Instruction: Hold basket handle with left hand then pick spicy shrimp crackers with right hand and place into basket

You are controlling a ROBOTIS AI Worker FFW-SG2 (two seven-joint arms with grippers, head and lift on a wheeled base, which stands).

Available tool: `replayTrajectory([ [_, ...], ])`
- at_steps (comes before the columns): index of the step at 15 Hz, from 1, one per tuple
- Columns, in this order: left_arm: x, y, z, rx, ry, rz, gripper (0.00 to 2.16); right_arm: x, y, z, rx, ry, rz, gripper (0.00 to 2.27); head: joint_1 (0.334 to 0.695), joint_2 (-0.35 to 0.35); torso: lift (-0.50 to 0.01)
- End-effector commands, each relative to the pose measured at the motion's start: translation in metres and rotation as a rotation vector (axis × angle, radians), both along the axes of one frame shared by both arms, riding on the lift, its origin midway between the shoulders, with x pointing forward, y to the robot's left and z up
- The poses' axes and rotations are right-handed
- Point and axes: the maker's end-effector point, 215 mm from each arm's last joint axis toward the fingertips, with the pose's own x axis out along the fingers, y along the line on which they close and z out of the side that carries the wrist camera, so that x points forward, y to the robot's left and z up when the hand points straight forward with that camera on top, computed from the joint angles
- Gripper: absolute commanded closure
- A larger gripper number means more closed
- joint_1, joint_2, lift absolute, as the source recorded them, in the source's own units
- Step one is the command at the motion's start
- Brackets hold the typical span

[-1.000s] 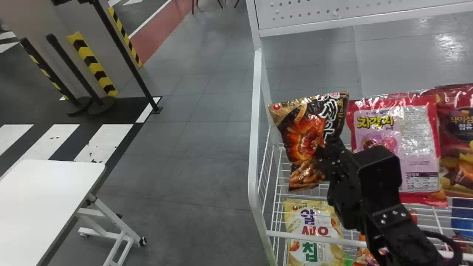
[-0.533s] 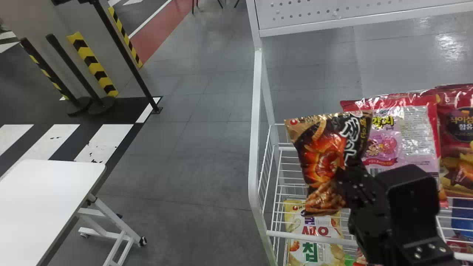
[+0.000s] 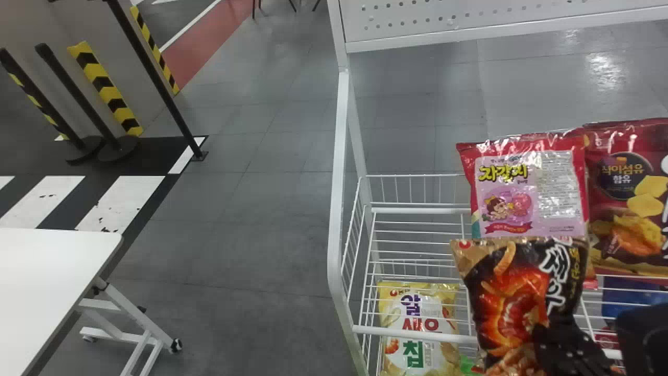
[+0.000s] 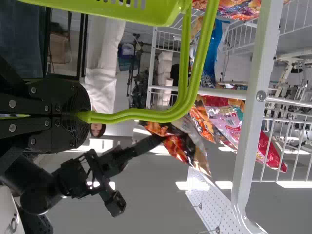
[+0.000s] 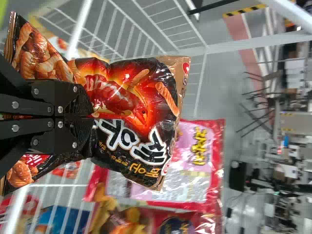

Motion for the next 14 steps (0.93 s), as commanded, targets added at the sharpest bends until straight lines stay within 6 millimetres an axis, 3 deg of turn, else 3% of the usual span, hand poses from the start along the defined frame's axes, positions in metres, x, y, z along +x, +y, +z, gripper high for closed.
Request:
replayTrajectory([
  [1, 0.000, 0.001, 0.001, -0.012, -0.001, 0.004, 2.15, -0.039, -0.018, -0.021, -0.033, 0.153, -0.006, 2.24, 0.695, 0.263, -0.010],
  [5, 0.000, -0.001, 0.000, -0.015, 0.001, 0.001, 2.15, -0.075, -0.010, -0.044, 0.055, 0.304, 0.043, 2.24, 0.695, 0.253, -0.010],
  [7, 0.000, -0.001, 0.000, -0.014, -0.002, 0.000, 2.15, -0.084, 0.006, -0.054, 0.132, 0.358, 0.071, 2.24, 0.695, 0.269, -0.010],
  [10, -0.001, -0.001, 0.000, -0.015, 0.001, 0.000, 2.15, -0.094, 0.038, -0.062, 0.254, 0.424, 0.125, 2.24, 0.695, 0.350, -0.010],
  [14, -0.001, -0.001, 0.000, -0.015, 0.001, 0.000, 2.15, -0.117, 0.063, -0.073, 0.281, 0.512, 0.181, 2.24, 0.695, 0.350, -0.010],
])
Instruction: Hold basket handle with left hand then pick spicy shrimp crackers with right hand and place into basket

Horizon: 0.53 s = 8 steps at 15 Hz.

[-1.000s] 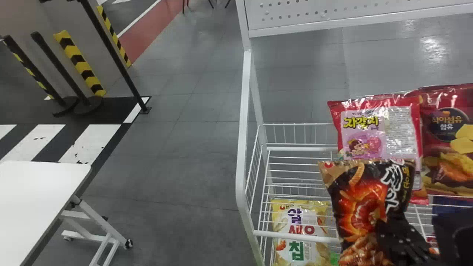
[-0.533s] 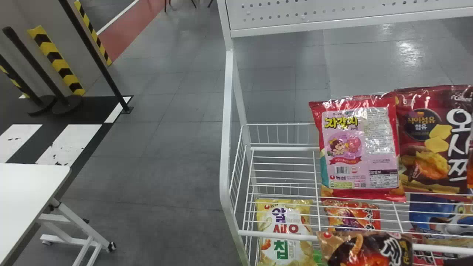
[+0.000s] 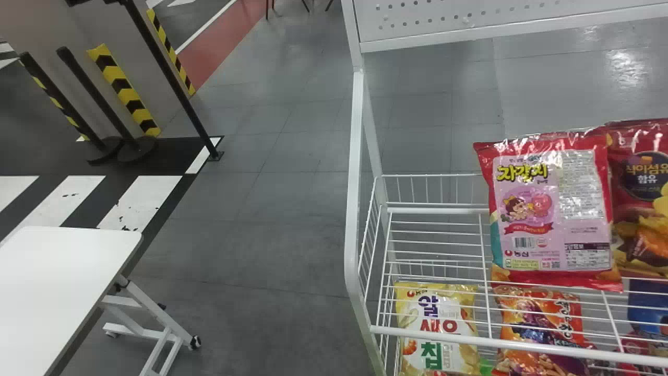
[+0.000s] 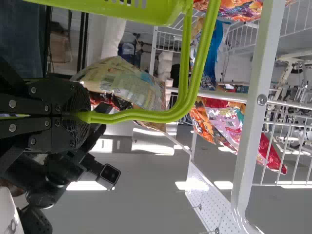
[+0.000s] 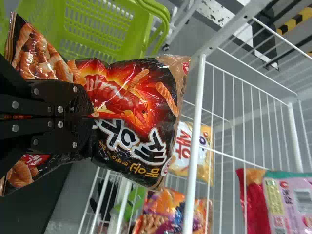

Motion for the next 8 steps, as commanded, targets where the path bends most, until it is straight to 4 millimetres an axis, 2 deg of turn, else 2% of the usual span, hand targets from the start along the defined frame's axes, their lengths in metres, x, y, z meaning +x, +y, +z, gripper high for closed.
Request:
replayTrajectory([
  [1, 0.000, 0.000, 0.003, -0.012, -0.004, 0.002, 2.15, -0.019, 0.017, -0.009, 0.025, 0.062, 0.049, 2.24, 0.695, 0.350, -0.010],
  [3, 0.000, 0.000, 0.003, -0.012, -0.006, 0.001, 2.15, -0.028, 0.034, -0.019, 0.045, 0.094, 0.088, 2.24, 0.695, 0.350, -0.010],
  [5, 0.001, 0.000, 0.004, -0.012, -0.008, 0.000, 2.15, -0.022, 0.055, -0.026, 0.087, 0.080, 0.112, 2.24, 0.695, 0.350, -0.010],
  [6, 0.000, 0.000, 0.004, -0.013, -0.004, 0.000, 2.15, -0.016, 0.064, -0.030, 0.104, 0.062, 0.119, 2.02, 0.695, 0.350, -0.010],
  [7, 0.001, 0.001, 0.004, -0.011, -0.005, 0.001, 2.15, -0.014, 0.074, -0.034, 0.135, 0.065, 0.138, 1.45, 0.695, 0.350, -0.010],
  [8, 0.001, 0.001, 0.004, -0.011, -0.006, 0.000, 2.15, -0.016, 0.079, -0.037, 0.153, 0.079, 0.154, 0.57, 0.695, 0.350, -0.010],
])
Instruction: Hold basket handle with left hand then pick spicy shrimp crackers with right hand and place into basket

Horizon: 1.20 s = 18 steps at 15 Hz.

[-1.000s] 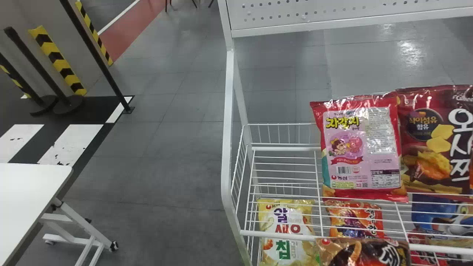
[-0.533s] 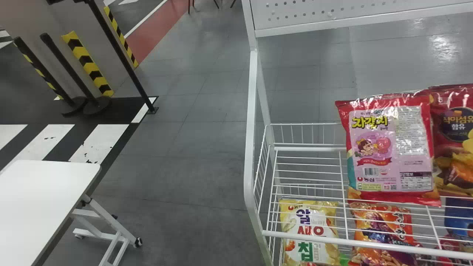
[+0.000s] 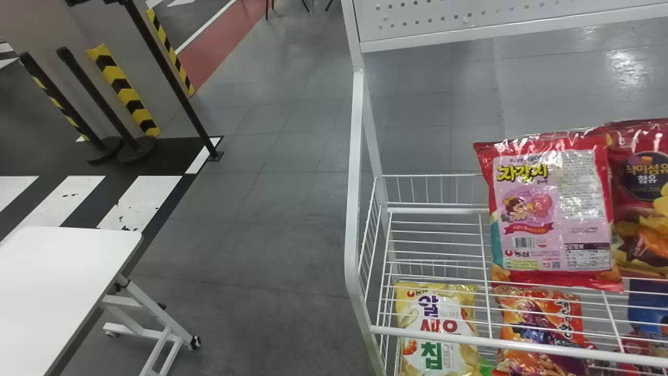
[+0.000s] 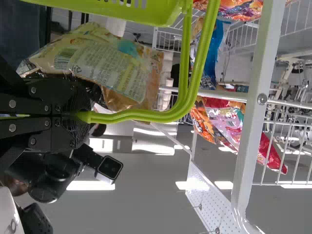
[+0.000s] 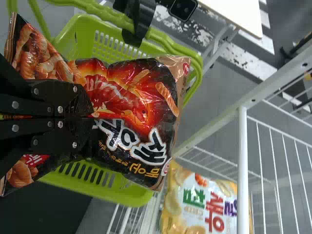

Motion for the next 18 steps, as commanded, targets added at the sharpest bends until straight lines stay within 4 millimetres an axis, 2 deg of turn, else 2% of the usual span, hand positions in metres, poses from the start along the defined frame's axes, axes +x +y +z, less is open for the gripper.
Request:
replayTrajectory([
  [1, 0.001, 0.001, 0.003, -0.011, -0.006, 0.002, 2.15, 0.000, 0.009, -0.013, 0.014, 0.021, 0.021, 0.00, 0.695, 0.350, -0.010],
  [4, 0.001, 0.001, 0.004, -0.011, -0.006, 0.000, 2.15, -0.005, 0.008, -0.018, 0.012, 0.041, 0.021, 0.05, 0.695, 0.350, -0.010],
  [6, 0.001, 0.000, 0.005, -0.014, -0.007, -0.001, 2.15, 0.000, 0.001, -0.013, 0.020, 0.026, -0.005, 0.06, 0.695, 0.350, -0.010],
  [7, 0.001, 0.000, 0.005, -0.015, -0.005, 0.000, 2.15, 0.017, -0.004, -0.003, 0.038, -0.033, -0.040, 0.06, 0.695, 0.350, -0.010],
  [8, 0.001, 0.001, 0.005, -0.013, -0.005, 0.000, 2.15, 0.043, -0.006, 0.012, 0.081, -0.137, -0.090, 0.06, 0.695, 0.350, -0.010],
  [9, 0.001, 0.001, 0.004, -0.014, -0.003, 0.000, 2.15, 0.055, -0.011, 0.017, 0.084, -0.191, -0.112, 0.07, 0.695, 0.350, -0.010],
  [11, 0.001, 0.000, 0.004, -0.015, -0.003, 0.001, 2.15, 0.076, -0.030, 0.016, 0.038, -0.282, -0.157, 0.08, 0.695, 0.350, -0.010],
  [12, 0.001, 0.001, 0.004, -0.013, -0.005, 0.001, 2.15, 0.095, -0.040, 0.025, 0.040, -0.376, -0.196, 0.08, 0.695, 0.350, -0.010],
  [13, 0.000, 0.001, 0.003, -0.013, -0.003, 0.002, 2.15, 0.118, -0.052, 0.044, 0.064, -0.511, -0.251, 0.08, 0.695, 0.350, -0.010],
  [16, 0.000, 0.002, 0.002, -0.015, -0.001, 0.007, 2.15, 0.138, -0.085, 0.062, 0.061, -0.670, -0.323, 0.08, 0.695, 0.350, -0.010],
  [18, 0.000, 0.001, 0.001, -0.016, 0.000, 0.010, 2.15, 0.144, -0.094, 0.095, 0.086, -0.889, -0.353, 0.09, 0.695, 0.350, -0.010],
])
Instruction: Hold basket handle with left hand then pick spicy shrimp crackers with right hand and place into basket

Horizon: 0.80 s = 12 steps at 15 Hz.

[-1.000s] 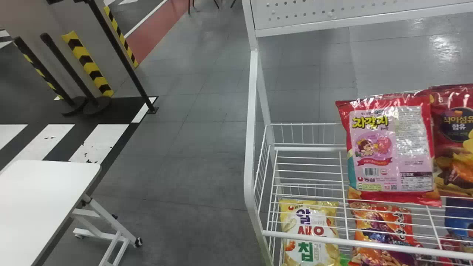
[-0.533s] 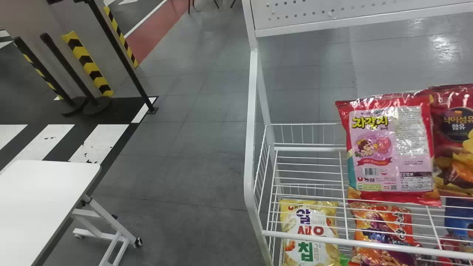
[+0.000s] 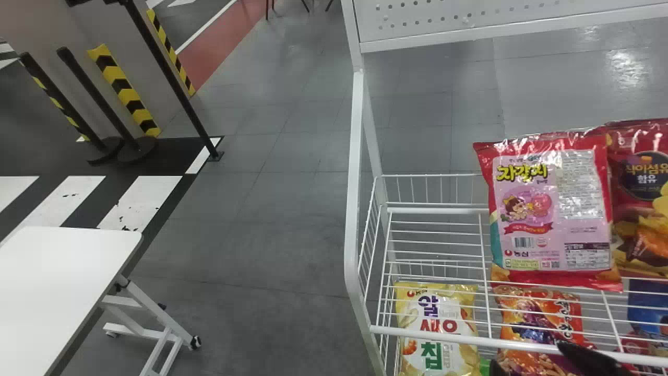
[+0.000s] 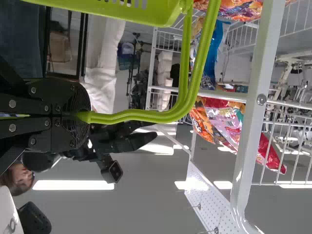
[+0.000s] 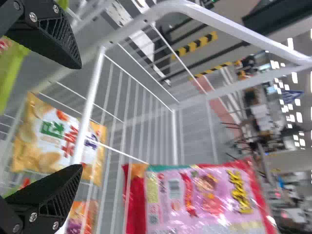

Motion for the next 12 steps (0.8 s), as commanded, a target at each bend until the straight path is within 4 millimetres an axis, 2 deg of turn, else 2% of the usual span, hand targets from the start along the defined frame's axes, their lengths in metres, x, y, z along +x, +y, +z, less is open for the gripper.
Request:
replayTrajectory([
  [1, 0.000, 0.000, 0.002, -0.012, -0.004, 0.004, 2.15, 0.000, -0.012, 0.024, 0.010, -0.197, -0.041, 0.09, 0.695, 0.335, -0.010],
  [4, 0.000, 0.000, 0.002, -0.012, -0.004, 0.004, 2.15, -0.005, -0.036, 0.016, 0.019, -0.298, -0.121, 0.09, 0.695, 0.303, -0.010],
  [8, 0.000, -0.001, 0.002, -0.015, -0.001, 0.003, 2.15, -0.033, -0.076, 0.005, -0.014, -0.408, -0.202, 0.09, 0.695, 0.233, -0.010],
  [12, -0.002, -0.005, 0.001, -0.016, 0.001, -0.006, 2.15, -0.049, -0.114, -0.025, -0.070, -0.384, -0.252, 0.09, 0.695, 0.139, -0.010],
])
